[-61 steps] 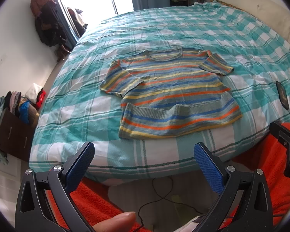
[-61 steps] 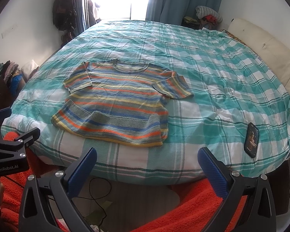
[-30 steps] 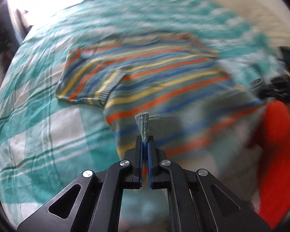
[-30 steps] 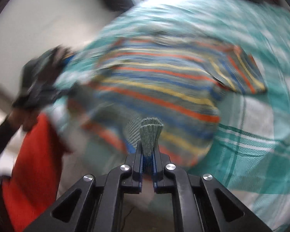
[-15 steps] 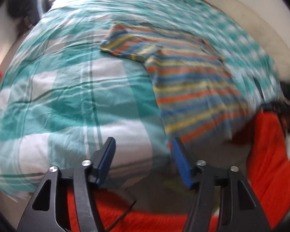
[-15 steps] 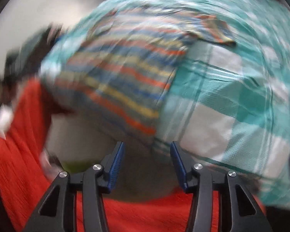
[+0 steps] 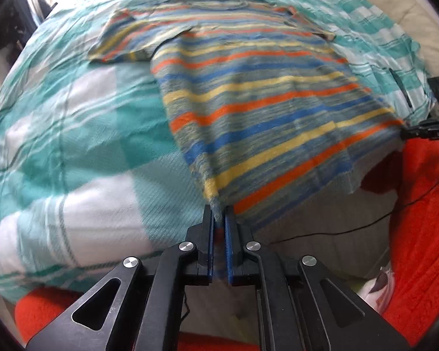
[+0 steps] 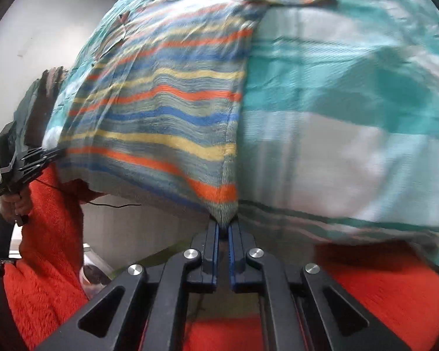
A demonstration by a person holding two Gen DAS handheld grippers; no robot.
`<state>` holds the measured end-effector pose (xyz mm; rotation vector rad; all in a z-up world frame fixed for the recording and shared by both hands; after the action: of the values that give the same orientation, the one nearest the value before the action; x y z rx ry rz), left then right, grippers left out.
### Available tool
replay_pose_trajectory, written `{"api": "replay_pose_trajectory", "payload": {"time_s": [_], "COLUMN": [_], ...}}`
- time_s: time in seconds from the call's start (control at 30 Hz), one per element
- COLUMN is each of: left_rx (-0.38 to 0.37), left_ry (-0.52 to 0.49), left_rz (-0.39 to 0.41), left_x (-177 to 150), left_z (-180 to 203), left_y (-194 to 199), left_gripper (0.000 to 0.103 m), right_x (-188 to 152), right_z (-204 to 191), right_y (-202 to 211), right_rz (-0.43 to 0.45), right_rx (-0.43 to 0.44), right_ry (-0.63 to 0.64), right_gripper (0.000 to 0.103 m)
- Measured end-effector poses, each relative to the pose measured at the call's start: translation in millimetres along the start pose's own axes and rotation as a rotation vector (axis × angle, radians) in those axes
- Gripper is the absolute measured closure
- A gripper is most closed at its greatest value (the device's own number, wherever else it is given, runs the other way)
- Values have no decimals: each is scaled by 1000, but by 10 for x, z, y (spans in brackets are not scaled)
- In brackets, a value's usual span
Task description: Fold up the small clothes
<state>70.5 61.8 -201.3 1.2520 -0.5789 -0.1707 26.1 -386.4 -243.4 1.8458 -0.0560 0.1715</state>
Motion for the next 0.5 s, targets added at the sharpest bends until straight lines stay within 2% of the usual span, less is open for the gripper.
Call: {"api": "replay_pose_trajectory", "payload": {"time_s": [0.17,0.33,0.37,0.4,0.43,0.5], "left_rx": [78,144,164,179,198,221], "left_ry": [-15,-10,0,9,24,40], "left_rz": [-91,-137,-115,-95,-58,31], "left_x": [6,16,10,3,24,152], "left_z": [17,6,-25,-56,-91,-82], "left_y": [-374,-314,-228,-161,-58,114], "left_gripper": [98,88,81,69,62,46], "right_x": [-11,65,20,-10,-24,7], "right_z": [75,38,2,6,26,13], "right_y": [-451,-404,-324,-259,-137,120], "right_rz": [-85,-64,-59,-54,-26,48], "right_rx": [-101,-147,-162,-182,-214,-258], "right_ry": [-17,-28,-32,-35,-31,-18], "right_gripper": [98,98,91,86,77,73]}}
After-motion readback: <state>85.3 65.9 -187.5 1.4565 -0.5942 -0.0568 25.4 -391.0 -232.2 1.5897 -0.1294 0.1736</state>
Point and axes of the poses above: each gripper's, at about its wrist camera, not at the fingertips, and y roughly against the way its jaws point, z to its right, x to its top, the point moved 5 cm from there along -y, roughly the way its jaws point, and after that the axes turned 5 degrees about -x, right-handed, at the moved point
